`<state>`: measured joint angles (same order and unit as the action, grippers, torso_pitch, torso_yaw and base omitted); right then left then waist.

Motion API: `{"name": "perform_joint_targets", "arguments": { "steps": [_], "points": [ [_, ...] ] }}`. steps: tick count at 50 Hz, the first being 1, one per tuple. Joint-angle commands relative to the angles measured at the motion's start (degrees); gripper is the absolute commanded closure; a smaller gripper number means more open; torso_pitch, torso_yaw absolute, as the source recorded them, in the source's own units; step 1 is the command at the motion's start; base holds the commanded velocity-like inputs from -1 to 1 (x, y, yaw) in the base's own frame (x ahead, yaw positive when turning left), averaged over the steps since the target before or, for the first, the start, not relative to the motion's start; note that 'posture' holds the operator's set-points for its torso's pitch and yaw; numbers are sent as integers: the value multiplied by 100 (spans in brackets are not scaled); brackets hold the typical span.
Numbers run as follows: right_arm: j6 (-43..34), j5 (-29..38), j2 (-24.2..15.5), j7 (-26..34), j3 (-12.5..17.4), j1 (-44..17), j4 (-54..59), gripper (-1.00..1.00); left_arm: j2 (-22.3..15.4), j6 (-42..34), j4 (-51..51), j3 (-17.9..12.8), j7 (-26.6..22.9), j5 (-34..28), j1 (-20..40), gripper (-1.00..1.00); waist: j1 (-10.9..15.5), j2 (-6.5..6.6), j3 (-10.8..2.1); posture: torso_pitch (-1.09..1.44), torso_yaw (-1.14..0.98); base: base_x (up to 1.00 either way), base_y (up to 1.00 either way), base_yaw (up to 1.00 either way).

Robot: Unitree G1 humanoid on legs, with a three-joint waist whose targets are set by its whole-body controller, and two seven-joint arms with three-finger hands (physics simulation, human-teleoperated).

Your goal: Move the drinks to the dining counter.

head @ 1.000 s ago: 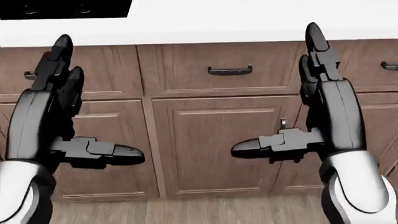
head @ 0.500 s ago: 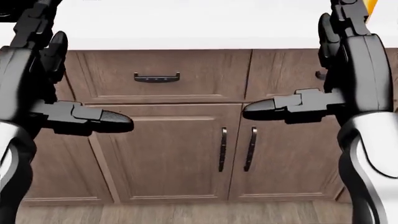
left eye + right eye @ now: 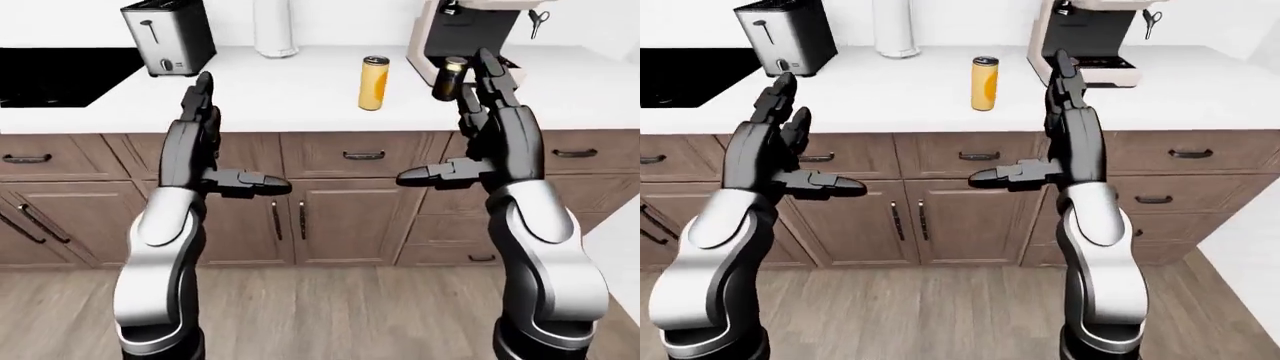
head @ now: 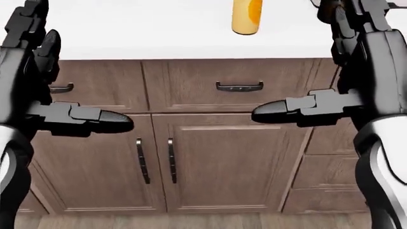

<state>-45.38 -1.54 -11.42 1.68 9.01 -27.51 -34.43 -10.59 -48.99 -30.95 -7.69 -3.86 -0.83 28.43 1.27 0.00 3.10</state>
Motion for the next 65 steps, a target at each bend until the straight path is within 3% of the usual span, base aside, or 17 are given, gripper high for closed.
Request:
{"name": "perform_joint_targets", "arguments": {
  "steps": [1,6,8,9,12,15,16,22,24,30,33,39,42,53,57,58,65],
  "points": [
    [136,-7,-46,-41,72,-172,-151,-100,-66,124,-196,-64,-10,1,161,-100,17,-33,-144,0,0,17,-45,0],
    [94,-60,-42,-93,39,-328,-101,-100,-75,188,-36,-58,50,10,294,-100,150,-106,-99,0,0,31,-36,0],
    [131,-49,-54,-103,10,-329,-91,-100,-70,294,91,-25,86,-16,332,-100,295,422,-125,0,0,55,-60,0],
    [142,-55,-50,-105,20,-313,-96,-100,-60,357,167,-15,107,-30,337,-100,206,150,30,0,0,55,-50,0],
    [188,-24,-46,-114,1,-279,-84,-100,-54,358,147,-15,126,-44,313,-100,311,194,-216,0,0,55,-38,0],
    [172,168,-76,-93,-72,-212,-94,-100,-85,296,62,-47,119,-30,294,-100,1,-570,-189,0,0,0,0,0],
    [168,143,-37,-86,-25,-222,-147,-100,-85,295,63,-58,130,-29,307,-100,93,-392,-62,0,0,0,0,0],
    [156,46,-16,-102,28,-186,-151,-100,-146,182,-83,-107,90,-2,284,-100,-79,-180,-182,0,0,7,-3,0],
    [166,34,-18,-106,28,-183,-173,-100,-180,160,-118,-125,66,-3,271,-100,-147,23,62,0,0,43,-20,0],
    [190,60,-39,-63,0,-161,-193,-100,-176,242,-6,-96,84,-59,300,-100,-141,198,-331,0,0,28,-4,0],
    [181,47,-17,-52,-1,-185,-192,-100,-180,261,26,-86,67,-99,307,-100,-80,348,-157,0,0,25,0,0],
    [201,18,-9,-61,21,-191,-195,-100,-208,221,-41,-111,22,-129,286,-100,43,42,-54,0,0,41,0,0],
    [161,-17,-20,-72,46,-209,-262,-100,-220,177,-71,-105,-12,-157,315,-100,49,-376,-181,0,0,41,0,0],
    [162,14,-70,-10,25,-209,-347,-100,-360,-70,-214,-173,-132,-265,467,-100,-146,-155,-107,0,0,31,0,0],
    [111,30,-89,53,42,-163,-430,-100,-371,-120,-261,-186,-157,-293,473,-100,-195,198,-269,0,0,0,0,0],
    [114,40,-92,60,42,-154,-433,-100,-384,-128,-273,-186,-169,-305,462,-100,-190,41,-154,0,0,0,0,0],
    [215,37,-50,48,23,-84,-429,-100,-952,-838,-796,-713,-424,-170,612,-100,-136,130,-133,0,0,0,0,0]
  ]
}}
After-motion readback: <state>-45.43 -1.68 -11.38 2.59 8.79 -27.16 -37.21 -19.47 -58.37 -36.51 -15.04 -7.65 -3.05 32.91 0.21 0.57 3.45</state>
